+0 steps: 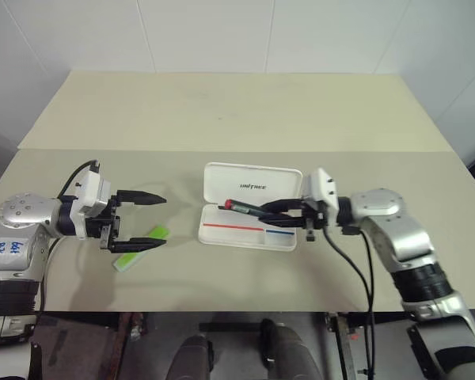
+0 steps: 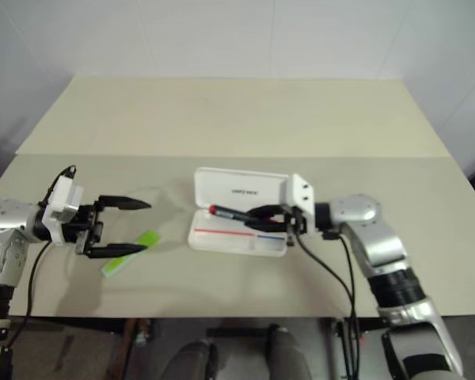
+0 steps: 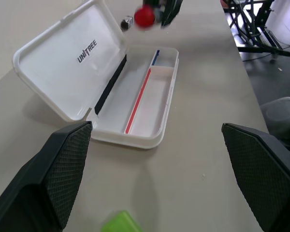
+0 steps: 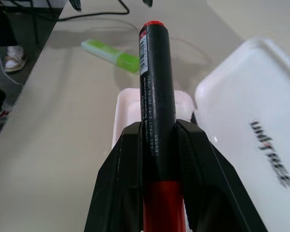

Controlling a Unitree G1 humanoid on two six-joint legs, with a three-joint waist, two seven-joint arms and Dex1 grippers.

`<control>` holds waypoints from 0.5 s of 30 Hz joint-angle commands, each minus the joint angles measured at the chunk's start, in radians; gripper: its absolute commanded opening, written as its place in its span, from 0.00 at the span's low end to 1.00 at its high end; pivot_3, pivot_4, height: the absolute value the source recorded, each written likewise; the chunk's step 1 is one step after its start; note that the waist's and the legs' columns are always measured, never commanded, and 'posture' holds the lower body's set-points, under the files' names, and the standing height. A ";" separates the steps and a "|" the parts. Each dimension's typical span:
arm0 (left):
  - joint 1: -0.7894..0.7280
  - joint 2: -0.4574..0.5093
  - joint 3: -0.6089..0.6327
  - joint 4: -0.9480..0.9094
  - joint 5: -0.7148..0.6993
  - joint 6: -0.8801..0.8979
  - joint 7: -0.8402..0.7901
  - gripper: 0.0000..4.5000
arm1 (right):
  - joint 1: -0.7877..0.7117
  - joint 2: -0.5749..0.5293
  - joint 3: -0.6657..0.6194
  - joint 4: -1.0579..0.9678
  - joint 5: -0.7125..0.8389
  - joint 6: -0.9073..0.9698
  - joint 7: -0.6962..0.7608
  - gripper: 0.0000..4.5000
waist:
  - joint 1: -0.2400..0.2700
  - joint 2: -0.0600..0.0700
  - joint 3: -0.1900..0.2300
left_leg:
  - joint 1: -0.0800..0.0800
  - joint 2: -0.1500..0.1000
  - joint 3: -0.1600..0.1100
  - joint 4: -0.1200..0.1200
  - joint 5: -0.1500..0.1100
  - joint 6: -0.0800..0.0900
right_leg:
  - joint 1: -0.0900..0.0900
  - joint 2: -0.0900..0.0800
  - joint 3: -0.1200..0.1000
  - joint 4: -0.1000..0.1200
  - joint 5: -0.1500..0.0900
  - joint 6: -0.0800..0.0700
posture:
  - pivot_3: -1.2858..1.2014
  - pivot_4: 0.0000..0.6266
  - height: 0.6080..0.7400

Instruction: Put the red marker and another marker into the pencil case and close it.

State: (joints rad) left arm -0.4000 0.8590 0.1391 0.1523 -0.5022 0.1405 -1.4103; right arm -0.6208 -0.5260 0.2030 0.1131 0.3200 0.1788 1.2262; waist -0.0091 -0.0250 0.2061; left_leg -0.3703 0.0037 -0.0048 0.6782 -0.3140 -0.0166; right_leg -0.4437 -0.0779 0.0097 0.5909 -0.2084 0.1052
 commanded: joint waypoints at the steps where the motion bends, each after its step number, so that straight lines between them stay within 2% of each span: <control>1: 0.014 -0.003 0.020 -0.050 -0.007 0.011 0.024 1.00 | -0.073 0.030 0.023 0.133 -0.063 -0.116 0.027 0.14 | 0.001 0.000 0.000 | 0.000 0.000 0.000 0.000 0.000 0.000 | 0.000 0.000 0.000 0.000 0.000 0.000 | 0.52 0.24 1.00; 7: 0.039 -0.012 0.024 -0.099 -0.014 0.034 0.062 1.00 | -0.171 0.086 0.055 0.327 -0.136 -0.216 0.055 0.14 | -0.003 0.000 0.000 | -0.001 0.000 0.000 -0.001 0.000 0.000 | 0.000 0.000 0.000 0.000 0.000 0.000 | 0.52 0.24 1.00; 14: 0.069 -0.022 0.034 -0.154 -0.025 0.062 0.099 1.00 | -0.173 0.094 0.067 0.361 -0.178 -0.249 0.079 0.14 | -0.018 0.000 0.000 | 0.000 0.000 0.000 -0.003 0.000 0.000 | 0.000 0.000 0.000 0.000 0.000 0.000 | 0.52 0.24 1.00; 15: 0.071 -0.023 0.034 -0.158 -0.026 0.064 0.104 1.00 | -0.169 0.094 0.067 0.353 -0.179 -0.245 0.082 0.30 | -0.019 0.000 0.000 | 0.000 0.000 0.000 -0.003 0.000 0.000 | 0.000 0.000 0.000 0.000 0.000 0.000 | 0.52 0.24 1.00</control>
State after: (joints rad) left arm -0.3358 0.8378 0.1436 0.0370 -0.5069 0.2003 -1.3161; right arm -0.7820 -0.4325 0.2774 0.4840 0.1415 -0.0507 1.3014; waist -0.0277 -0.0247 0.2063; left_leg -0.3707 0.0037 -0.0050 0.6753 -0.3142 -0.0169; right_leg -0.4438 -0.0781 0.0094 0.5906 -0.2082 0.1055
